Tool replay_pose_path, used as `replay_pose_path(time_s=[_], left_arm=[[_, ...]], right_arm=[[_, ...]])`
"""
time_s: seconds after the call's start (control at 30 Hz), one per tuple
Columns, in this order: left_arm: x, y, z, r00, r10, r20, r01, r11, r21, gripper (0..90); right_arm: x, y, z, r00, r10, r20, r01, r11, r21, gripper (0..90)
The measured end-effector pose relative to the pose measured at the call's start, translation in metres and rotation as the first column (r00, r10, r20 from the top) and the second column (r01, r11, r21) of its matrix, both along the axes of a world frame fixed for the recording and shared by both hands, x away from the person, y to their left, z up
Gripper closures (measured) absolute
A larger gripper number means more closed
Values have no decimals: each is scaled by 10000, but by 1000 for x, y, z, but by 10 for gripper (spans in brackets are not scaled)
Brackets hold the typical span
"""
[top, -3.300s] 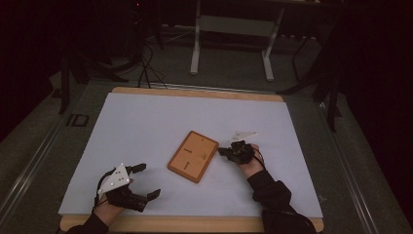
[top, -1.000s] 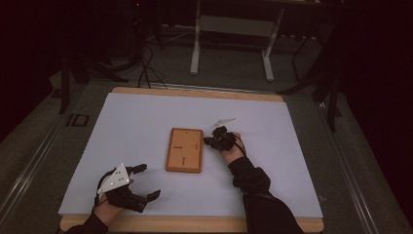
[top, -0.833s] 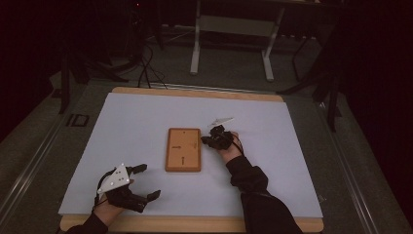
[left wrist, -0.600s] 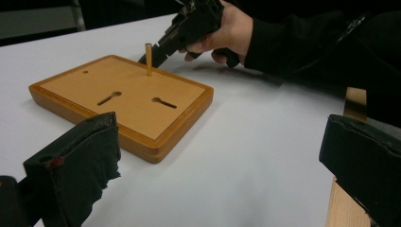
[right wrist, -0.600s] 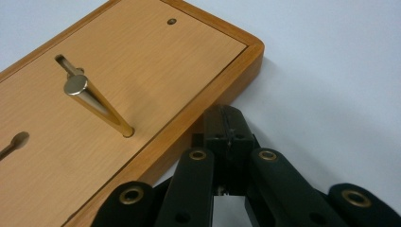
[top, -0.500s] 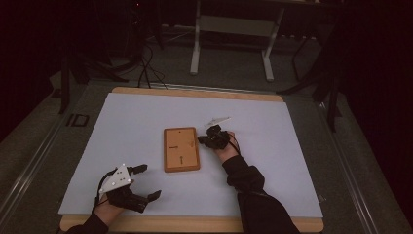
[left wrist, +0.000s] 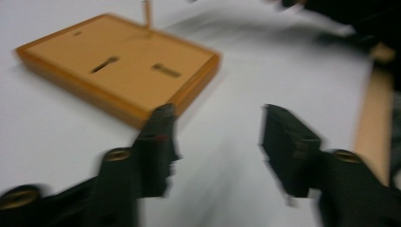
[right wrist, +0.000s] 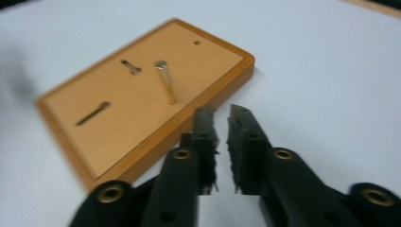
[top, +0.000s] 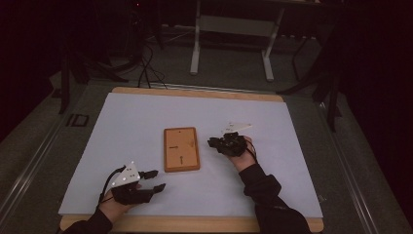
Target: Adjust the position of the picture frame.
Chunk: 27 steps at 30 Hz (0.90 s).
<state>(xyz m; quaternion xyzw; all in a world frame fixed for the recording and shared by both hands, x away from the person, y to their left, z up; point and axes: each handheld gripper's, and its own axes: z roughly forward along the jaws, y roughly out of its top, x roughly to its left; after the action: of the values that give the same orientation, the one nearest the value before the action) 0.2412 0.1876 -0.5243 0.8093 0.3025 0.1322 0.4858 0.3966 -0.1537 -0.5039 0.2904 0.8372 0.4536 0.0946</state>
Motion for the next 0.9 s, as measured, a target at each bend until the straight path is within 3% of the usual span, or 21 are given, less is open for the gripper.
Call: replay_pose_path(time_s=[0.1, 0.17, 0.23, 0.27, 0.33, 0.43, 0.47, 0.63, 0.83, 0.9], left_arm=[[5, -3, -1, 9994, 345, -58, -338, 9946, 986, 625], [10, -5, -3, 9977, 664, -151, -633, 9865, 1512, 718], [13, -5, -4, 9969, 715, -324, -651, 9834, 1696, 803], [18, -8, -6, 9938, 984, -515, -859, 9750, 2050, 803], [23, -9, -7, 9917, 1054, -735, -870, 9717, 2198, 880], [29, -13, -9, 9864, 1449, -770, -1222, 9618, 2450, 893], [33, -15, -11, 9838, 1572, -856, -1297, 9557, 2641, 894], [43, -20, -13, 9793, 1733, -1043, -1374, 9485, 2856, 895], [50, -26, -12, 9771, 1730, -1240, -1297, 9458, 2976, 896], [51, -26, -11, 9803, 1582, -1181, -1159, 9455, 3042, 897]], right_arm=[[-13, -10, 8, 9996, 96, 266, -105, 9994, 323, 630], [-21, -15, 12, 9993, 36, 378, -54, 9989, 469, 569], [-25, -17, 13, 9992, 55, 403, -79, 9981, 603, 519], [-28, -20, 14, 9991, 70, 412, -100, 9973, 730, 455], [-36, -26, 16, 9993, 79, 360, -117, 9943, 1063, 365], [-45, -33, 16, 9988, 372, 310, -413, 9888, 1433, 213], [-47, -34, 16, 9989, 360, 315, -402, 9884, 1464, 205], [-56, -43, 18, 9984, 541, 181, -565, 9831, 1743, 146], [-63, -50, 21, 9981, 611, -16, -598, 9826, 1758, 149], [-66, -52, 23, 9980, 631, 59, -632, 9836, 1691, 150]])
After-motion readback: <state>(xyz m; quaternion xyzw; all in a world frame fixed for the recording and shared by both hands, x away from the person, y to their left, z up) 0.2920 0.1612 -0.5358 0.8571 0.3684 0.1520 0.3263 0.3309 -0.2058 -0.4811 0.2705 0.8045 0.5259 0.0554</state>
